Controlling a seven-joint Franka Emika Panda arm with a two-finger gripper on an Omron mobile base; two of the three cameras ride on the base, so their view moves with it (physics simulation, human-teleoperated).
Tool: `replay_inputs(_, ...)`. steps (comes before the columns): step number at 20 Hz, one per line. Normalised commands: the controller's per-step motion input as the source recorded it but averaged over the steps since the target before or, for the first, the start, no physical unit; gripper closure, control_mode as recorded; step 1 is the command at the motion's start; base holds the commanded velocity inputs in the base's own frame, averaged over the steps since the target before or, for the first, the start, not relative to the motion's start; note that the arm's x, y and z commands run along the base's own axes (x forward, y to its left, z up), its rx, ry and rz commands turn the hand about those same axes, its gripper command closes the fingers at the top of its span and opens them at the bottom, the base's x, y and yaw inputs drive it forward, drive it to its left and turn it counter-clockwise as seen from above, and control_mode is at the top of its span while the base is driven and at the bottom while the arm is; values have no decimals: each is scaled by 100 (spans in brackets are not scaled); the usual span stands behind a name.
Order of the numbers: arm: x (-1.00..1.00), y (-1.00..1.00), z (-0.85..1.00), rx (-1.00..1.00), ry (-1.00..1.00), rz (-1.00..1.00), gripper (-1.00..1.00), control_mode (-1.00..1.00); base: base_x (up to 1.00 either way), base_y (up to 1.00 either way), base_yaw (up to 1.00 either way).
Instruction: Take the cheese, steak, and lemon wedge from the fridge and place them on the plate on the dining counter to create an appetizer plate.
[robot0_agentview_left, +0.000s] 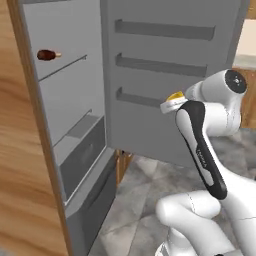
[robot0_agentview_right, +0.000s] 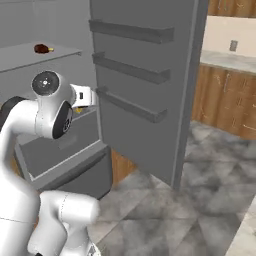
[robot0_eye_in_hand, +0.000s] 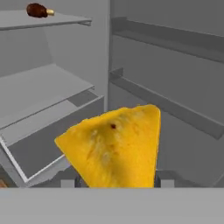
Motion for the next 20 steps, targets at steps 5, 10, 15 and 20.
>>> replay_inputs(5, 0, 0, 0, 0, 0, 0, 100, 100, -100, 11, -63)
replay_inputs(10, 0, 0, 0, 0, 0, 0, 100, 100, -100, 7, -59)
replay_inputs(15, 0, 0, 0, 0, 0, 0, 100, 100, -100, 3, -53)
replay_inputs(20, 0, 0, 0, 0, 0, 0, 100, 100, -80, -16, -44)
